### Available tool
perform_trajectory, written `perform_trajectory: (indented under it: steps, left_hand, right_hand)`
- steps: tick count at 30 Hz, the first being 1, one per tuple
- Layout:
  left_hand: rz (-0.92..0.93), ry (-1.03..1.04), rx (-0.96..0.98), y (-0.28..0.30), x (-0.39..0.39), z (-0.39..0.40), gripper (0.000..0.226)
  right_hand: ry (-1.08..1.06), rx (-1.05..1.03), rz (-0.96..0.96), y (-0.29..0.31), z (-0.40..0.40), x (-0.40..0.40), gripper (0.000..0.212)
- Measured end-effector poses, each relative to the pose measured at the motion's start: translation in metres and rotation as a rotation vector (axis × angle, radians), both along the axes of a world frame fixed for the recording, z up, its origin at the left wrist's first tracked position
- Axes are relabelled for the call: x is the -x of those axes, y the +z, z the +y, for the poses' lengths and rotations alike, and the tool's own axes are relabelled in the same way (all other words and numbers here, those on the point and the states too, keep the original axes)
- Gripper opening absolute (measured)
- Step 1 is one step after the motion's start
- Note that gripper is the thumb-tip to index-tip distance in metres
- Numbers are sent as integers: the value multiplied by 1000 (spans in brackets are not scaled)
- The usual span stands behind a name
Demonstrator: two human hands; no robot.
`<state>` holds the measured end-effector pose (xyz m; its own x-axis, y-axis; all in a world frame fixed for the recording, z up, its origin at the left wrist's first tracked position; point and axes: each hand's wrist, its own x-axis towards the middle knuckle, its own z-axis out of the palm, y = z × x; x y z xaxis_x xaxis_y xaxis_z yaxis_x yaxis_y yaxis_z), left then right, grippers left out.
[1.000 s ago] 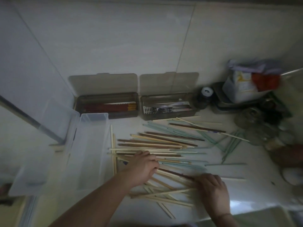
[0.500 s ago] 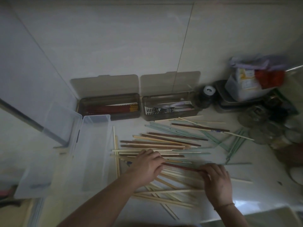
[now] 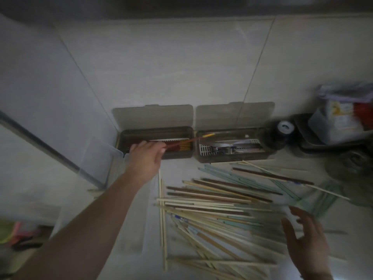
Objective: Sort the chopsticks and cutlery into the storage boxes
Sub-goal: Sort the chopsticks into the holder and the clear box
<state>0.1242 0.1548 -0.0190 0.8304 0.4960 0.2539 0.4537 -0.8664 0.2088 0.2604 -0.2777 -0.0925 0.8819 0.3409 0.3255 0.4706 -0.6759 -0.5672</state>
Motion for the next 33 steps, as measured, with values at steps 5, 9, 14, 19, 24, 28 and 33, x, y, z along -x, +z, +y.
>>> perform_trajectory:
  steps: [5, 9, 14, 19, 24, 28, 33]
  left_hand:
    - [146, 219, -13, -1, -8, 44, 21]
    - [271, 355, 3, -1, -15, 56, 20]
    - [269, 394, 264, -9, -25, 62, 20]
    - [251, 346, 232, -11, -35, 49, 27]
    - [256, 180, 164, -6, -33, 22, 24]
    - [255, 146, 144, -11, -27, 8, 24]
    - [286, 132, 107, -14, -22, 7, 32]
  right_hand:
    - [-37, 6, -7, -1, -6, -1, 38]
    - [-58, 0, -15, 3, -17, -6, 39]
    - [-115, 36, 16, 5, -30, -7, 39]
    - [-89, 179, -61, 2, -54, -6, 35]
    - [-12, 390, -146, -3, -66, -14, 30]
    - [-10, 536, -135, 1, -57, -22, 21]
    - [18, 598, -153, 9, -48, -28, 32]
